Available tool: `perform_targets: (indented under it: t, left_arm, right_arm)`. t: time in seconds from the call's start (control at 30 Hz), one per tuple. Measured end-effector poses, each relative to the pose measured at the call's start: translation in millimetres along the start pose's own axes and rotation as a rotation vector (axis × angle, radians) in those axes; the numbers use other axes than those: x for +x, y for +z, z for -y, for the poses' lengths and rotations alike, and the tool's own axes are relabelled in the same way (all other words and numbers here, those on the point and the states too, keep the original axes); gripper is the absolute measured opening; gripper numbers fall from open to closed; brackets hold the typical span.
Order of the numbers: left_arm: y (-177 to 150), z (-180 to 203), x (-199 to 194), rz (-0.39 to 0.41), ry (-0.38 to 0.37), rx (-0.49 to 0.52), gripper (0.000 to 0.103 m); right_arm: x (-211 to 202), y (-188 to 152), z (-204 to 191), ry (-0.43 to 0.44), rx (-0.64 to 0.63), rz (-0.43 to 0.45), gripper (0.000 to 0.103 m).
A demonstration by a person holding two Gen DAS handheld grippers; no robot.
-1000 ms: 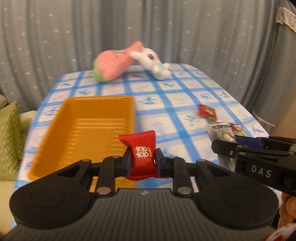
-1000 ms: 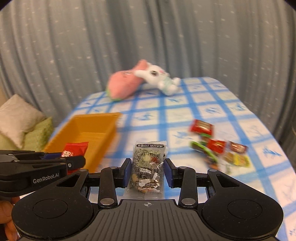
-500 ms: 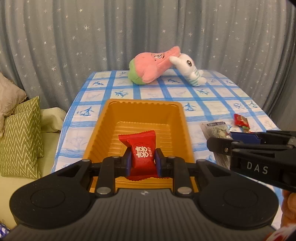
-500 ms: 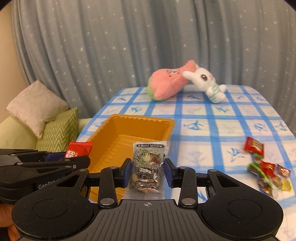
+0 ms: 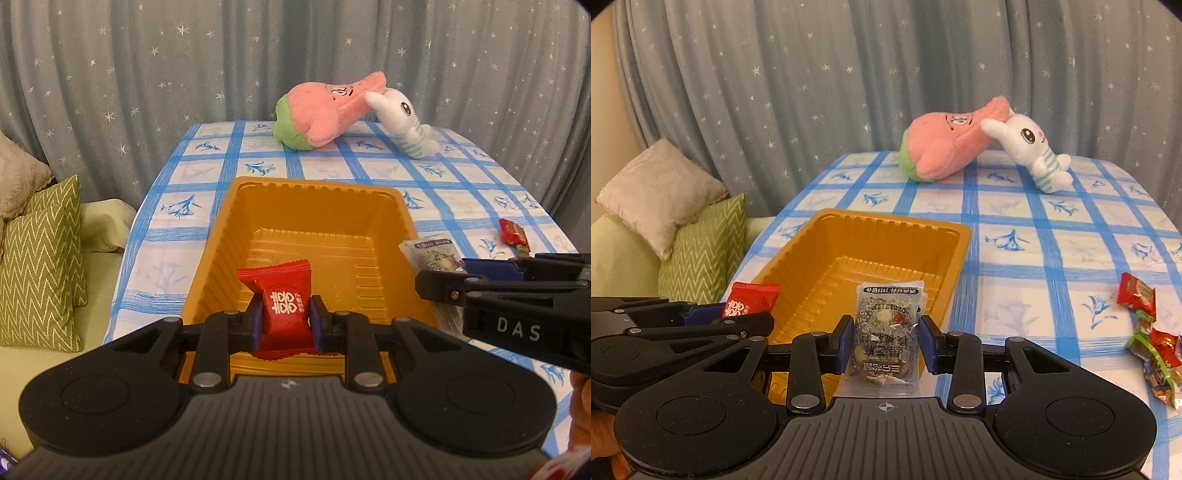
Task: Organize snacks
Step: 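Carry both held snacks over the orange tray with both grippers, then open the left gripper over the tray while the right releases the nut bag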
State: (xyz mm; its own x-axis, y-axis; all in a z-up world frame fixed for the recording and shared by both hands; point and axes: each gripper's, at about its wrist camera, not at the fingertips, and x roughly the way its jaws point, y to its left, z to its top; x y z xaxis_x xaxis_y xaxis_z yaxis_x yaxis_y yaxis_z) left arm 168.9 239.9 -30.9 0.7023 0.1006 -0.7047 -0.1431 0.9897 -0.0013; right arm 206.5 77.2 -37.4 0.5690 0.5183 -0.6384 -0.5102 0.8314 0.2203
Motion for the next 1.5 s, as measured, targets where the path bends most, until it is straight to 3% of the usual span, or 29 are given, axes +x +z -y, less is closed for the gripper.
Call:
perform_targets:
  t: [0.2,0.27,0.7,0.83,0.93,1.17,1.5]
  left_arm:
    - [0.5,-8.2,14.0,-0.007,-0.015,-0.015,0.024]
    - [0.7,-10.6,15.1,-0.005,-0.004,-0.018,0.039]
    - [1.7,-29.9,-4.1,0.019,0.017,-0.063,0.04]
    - [0.2,-30.8,-8.1,0.023,0.016,-0.075,0.04]
    - [-0.6,-31.5,-12.6,0.025,0.017,-0.089,0.041]
    - [2.5,-19.0,-35.8,0.045,0.007,-0.1,0.044]
    - [7.0,27.9,-80.9,0.086,-0.045,-0.085,0.049]
  right_arm:
    - [10.1,2.0,1.7,-0.008,0.007,-0.008,0.038]
    - [12.3,2.5,2.6,-0.007,0.009,-0.011,0.038]
    - [17.1,2.1,-0.4,0.022,0.038,-0.016,0.038]
    - [16.0,2.8,1.3,0.084,0.079,0.008,0.038]
    - [11.8,4.1,3.5,0.096,0.099,0.022,0.056]
    - [-18.9,1.0,20.9,0.032,0.127,0.051,0.057]
    - [-86.1,-24.4,54.3,-0.096,0.158,0.057,0.057]
